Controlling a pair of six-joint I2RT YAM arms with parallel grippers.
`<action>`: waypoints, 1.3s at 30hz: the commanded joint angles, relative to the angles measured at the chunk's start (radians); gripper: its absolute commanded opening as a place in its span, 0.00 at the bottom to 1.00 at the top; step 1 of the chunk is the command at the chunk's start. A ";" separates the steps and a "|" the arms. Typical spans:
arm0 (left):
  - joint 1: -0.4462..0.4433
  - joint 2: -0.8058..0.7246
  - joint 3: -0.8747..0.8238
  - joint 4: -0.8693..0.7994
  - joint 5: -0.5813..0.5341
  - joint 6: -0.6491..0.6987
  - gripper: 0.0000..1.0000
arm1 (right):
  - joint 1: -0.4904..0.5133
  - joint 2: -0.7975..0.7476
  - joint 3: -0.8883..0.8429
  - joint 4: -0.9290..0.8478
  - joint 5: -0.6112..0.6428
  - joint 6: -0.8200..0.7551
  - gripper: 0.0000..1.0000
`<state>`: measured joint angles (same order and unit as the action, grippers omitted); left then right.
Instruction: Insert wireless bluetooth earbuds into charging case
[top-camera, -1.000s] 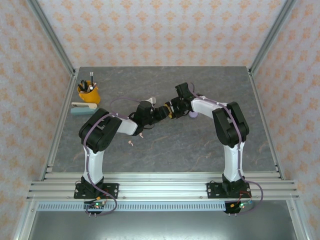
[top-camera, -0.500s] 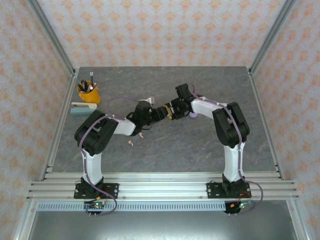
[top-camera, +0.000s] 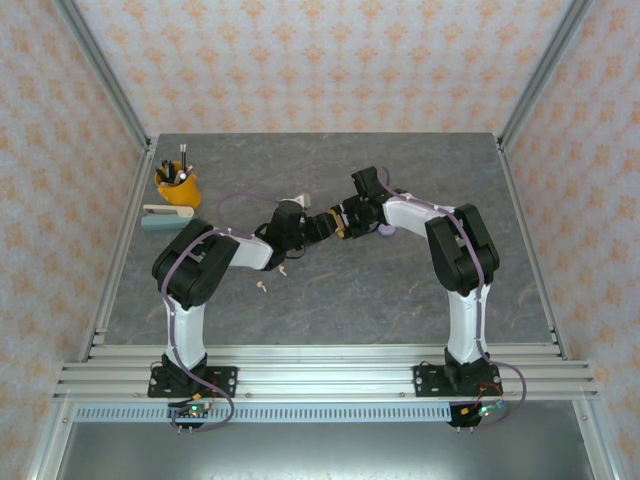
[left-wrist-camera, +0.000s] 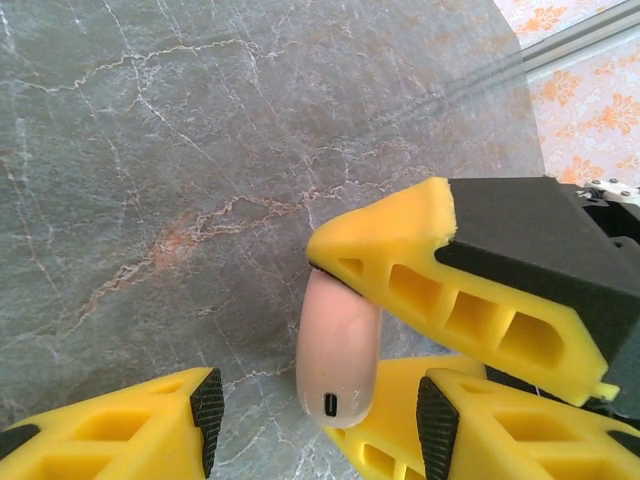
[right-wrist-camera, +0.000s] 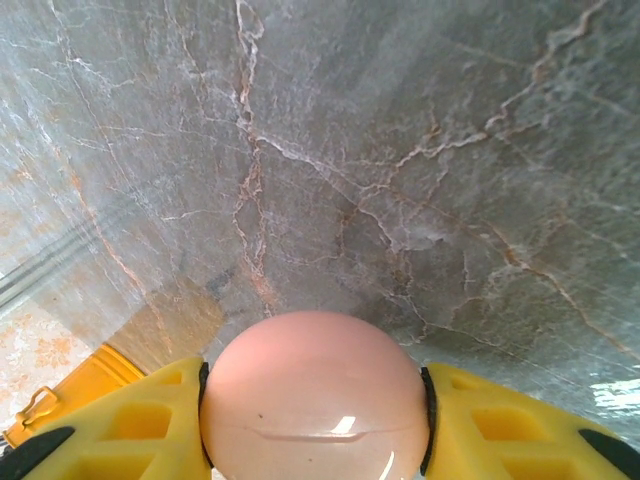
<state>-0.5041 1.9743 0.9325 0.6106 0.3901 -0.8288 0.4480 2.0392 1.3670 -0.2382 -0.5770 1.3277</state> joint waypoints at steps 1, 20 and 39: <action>-0.008 0.008 -0.005 0.025 0.006 0.005 0.56 | -0.005 -0.030 -0.001 0.017 -0.011 0.013 0.45; -0.022 0.032 0.002 0.031 0.015 -0.003 0.55 | -0.005 -0.026 0.001 0.027 -0.017 0.016 0.45; -0.023 0.070 0.104 -0.008 0.003 0.011 0.51 | -0.006 -0.034 -0.019 0.032 -0.024 0.012 0.44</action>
<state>-0.5240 2.0251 1.0019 0.6075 0.4084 -0.8284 0.4431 2.0392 1.3647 -0.2066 -0.5922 1.3354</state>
